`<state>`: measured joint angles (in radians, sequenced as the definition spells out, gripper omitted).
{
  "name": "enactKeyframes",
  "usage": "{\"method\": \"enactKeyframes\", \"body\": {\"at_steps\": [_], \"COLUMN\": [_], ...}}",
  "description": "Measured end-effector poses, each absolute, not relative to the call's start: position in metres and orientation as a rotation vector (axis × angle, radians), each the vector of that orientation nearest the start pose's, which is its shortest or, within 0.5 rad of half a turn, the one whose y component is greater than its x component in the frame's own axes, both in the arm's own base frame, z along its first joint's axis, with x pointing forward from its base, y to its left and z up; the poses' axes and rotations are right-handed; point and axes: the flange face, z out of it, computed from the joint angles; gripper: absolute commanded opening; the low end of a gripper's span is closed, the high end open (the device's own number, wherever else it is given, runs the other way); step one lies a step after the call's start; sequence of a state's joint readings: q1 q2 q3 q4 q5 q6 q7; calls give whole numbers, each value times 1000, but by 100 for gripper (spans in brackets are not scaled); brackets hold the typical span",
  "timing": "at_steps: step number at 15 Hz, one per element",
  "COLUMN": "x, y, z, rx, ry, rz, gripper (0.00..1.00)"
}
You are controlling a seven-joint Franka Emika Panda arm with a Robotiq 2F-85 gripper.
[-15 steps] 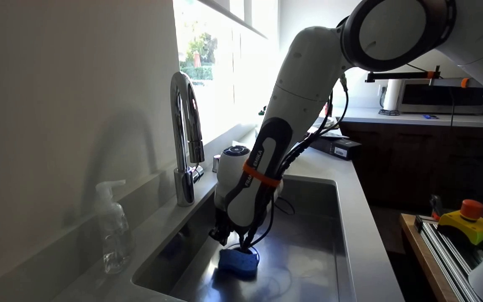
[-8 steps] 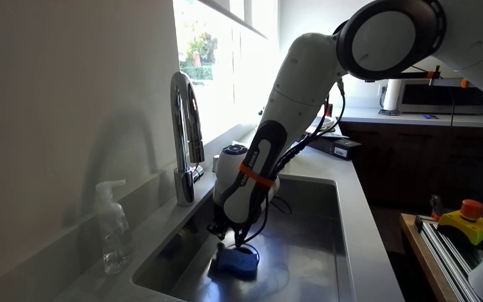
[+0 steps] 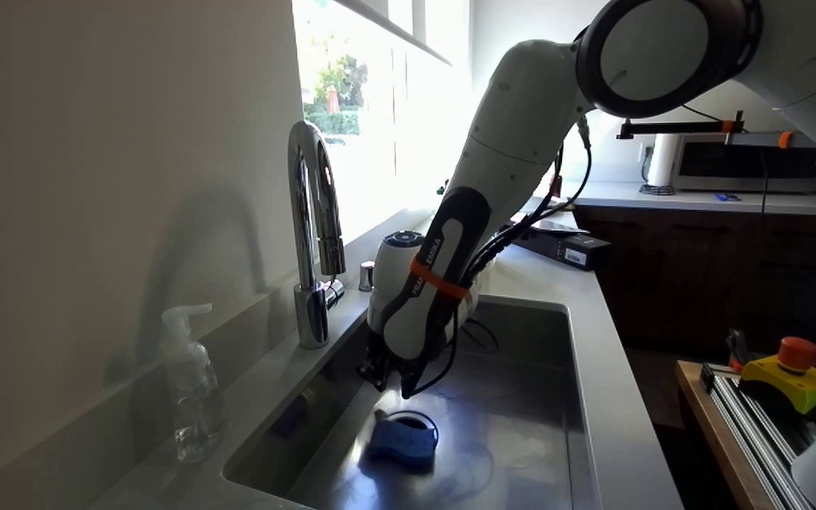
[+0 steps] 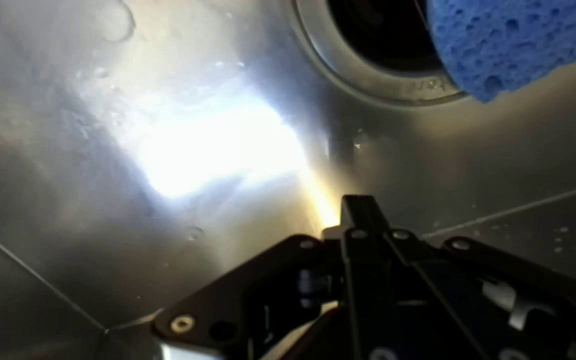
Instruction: Use the blue sponge to wipe the sink.
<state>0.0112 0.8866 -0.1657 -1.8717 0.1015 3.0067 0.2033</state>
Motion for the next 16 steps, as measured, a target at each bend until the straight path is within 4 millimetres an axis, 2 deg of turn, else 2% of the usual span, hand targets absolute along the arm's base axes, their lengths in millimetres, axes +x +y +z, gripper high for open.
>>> {"method": "enactKeyframes", "body": {"at_steps": [3,6,11,16], "x": [608,590,564,550], "y": [-115,-118,-103,-79], "z": [83,91,96,86], "rx": [-3168,-3204,-3225,-3215], "ry": [598,483,237,59], "rz": [-411,-336,-168,-33], "gripper": [0,0,0,0]}}
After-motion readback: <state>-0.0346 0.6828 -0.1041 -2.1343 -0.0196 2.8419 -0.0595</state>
